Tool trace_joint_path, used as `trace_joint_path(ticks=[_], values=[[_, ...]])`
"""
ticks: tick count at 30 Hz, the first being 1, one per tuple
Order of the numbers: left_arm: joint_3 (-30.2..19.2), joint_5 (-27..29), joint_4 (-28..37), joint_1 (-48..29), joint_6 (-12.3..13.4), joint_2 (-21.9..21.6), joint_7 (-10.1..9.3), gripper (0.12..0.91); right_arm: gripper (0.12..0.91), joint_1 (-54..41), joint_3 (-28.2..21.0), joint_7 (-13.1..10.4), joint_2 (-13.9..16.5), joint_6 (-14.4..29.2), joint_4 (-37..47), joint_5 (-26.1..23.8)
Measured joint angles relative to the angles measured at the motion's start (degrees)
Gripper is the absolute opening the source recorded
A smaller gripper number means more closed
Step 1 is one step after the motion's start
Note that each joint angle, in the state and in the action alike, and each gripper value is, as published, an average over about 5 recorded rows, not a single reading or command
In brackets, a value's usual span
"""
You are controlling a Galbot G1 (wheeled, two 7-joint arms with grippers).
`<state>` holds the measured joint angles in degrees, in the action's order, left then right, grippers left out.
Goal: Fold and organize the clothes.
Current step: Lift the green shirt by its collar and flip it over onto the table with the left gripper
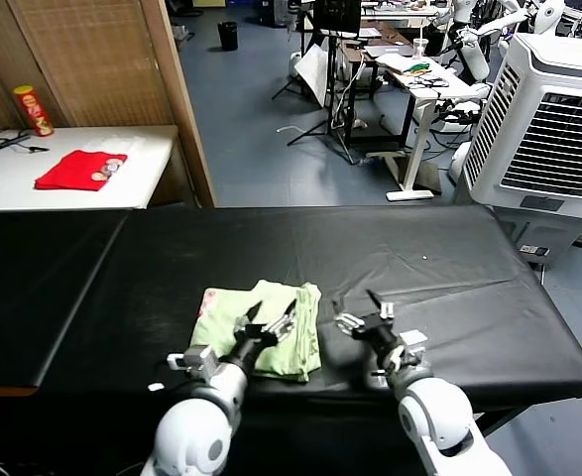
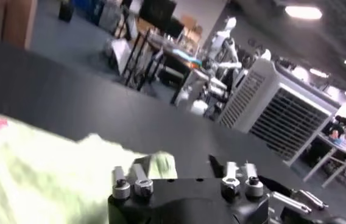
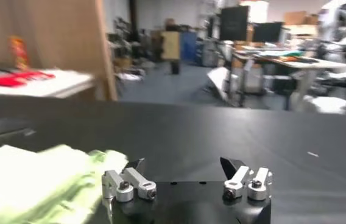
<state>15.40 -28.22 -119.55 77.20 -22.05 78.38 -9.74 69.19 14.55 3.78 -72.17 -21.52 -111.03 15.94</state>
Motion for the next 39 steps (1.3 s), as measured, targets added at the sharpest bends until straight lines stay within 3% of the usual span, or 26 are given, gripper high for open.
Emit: trace_joint_path(ticks=[4,11,16,26,29,36,39], values=[[4.0,1.34,1.27,1.22,1.24,-3.42,0.7,0.798,0.798,-1.4,-4.1,0.32,0.36,-1.32,1.56,-3.69],[9.43,0.93,3.56,3.24,2.3,-4.84,1.56,0.798,0.798,-0.82,-6.24,-5.04,-0.64,-0.49,3.26,-11.47],[11.77,-2.21,5.22,3.84,2.74,-5.15,1.92,0.798,0.798,-0.31,-5.73,-6.87,-1.87,1.66,2.25,-10.77],[15.25,-16.91,6.57,4.58,2.03,-4.67,2.41,0.784,0.798,1.75,-3.26,-6.85,-1.76,4.06,-0.87,-8.19],[16.21,-22.16,6.61,4.47,1.25,-4.28,2.02,0.69,0.798,2.1,-3.09,-6.81,-1.95,4.13,-1.34,-8.28],[17.62,-29.87,8.2,3.71,0.06,-4.03,1.43,0.297,0.798,2.42,-2.6,-6.72,-2.15,4.15,-1.99,-8.41],[17.94,-31.22,8.39,3.7,-0.36,-4.06,1.36,0.167,0.798,2.56,-2.2,-6.7,-2.26,4.15,-2.03,-8.45]])
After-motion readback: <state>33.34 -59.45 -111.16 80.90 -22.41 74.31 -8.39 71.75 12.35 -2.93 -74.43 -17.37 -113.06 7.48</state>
